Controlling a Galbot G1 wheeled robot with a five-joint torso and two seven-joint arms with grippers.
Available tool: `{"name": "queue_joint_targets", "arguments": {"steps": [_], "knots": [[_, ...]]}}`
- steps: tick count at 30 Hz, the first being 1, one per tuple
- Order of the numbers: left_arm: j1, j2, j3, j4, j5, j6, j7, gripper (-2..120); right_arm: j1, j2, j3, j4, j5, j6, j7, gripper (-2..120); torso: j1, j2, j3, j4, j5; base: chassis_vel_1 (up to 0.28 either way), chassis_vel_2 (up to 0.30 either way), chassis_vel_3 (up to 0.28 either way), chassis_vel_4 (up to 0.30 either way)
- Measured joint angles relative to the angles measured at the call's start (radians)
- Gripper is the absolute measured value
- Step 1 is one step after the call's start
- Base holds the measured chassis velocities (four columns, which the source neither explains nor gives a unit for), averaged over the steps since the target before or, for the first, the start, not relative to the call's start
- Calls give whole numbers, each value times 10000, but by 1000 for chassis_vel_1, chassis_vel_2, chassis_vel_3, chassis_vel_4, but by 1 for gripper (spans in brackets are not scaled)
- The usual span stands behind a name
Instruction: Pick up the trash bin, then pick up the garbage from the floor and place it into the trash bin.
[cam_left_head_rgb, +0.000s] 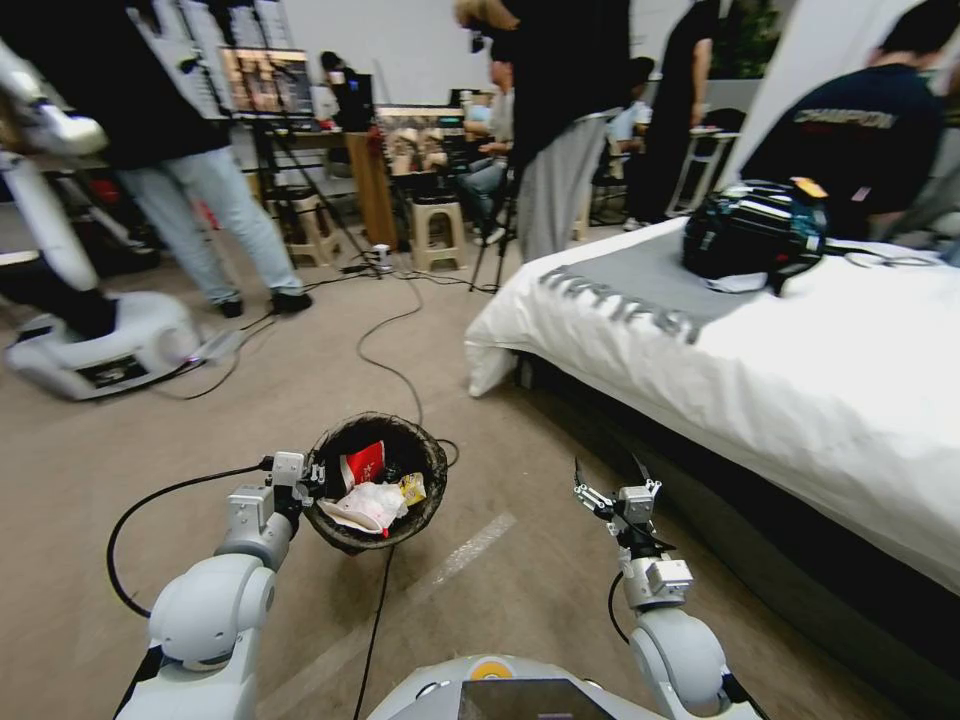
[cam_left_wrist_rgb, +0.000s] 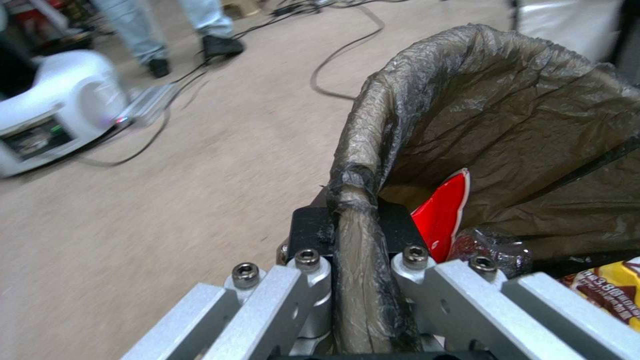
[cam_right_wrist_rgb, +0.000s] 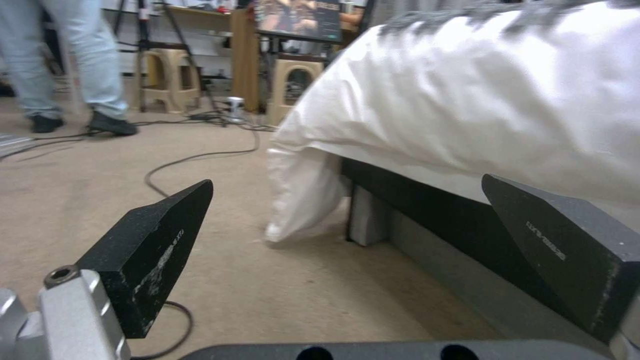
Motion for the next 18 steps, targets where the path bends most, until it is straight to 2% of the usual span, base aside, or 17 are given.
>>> {"name": "queue_joint_targets", "arguments": {"steps": [18], "knots": [[-64,21,21,180,-13,-32,11,4,73,6,3,-40,15,-104,29,100,0,0,0,1,0,114,123,127,121]]}}
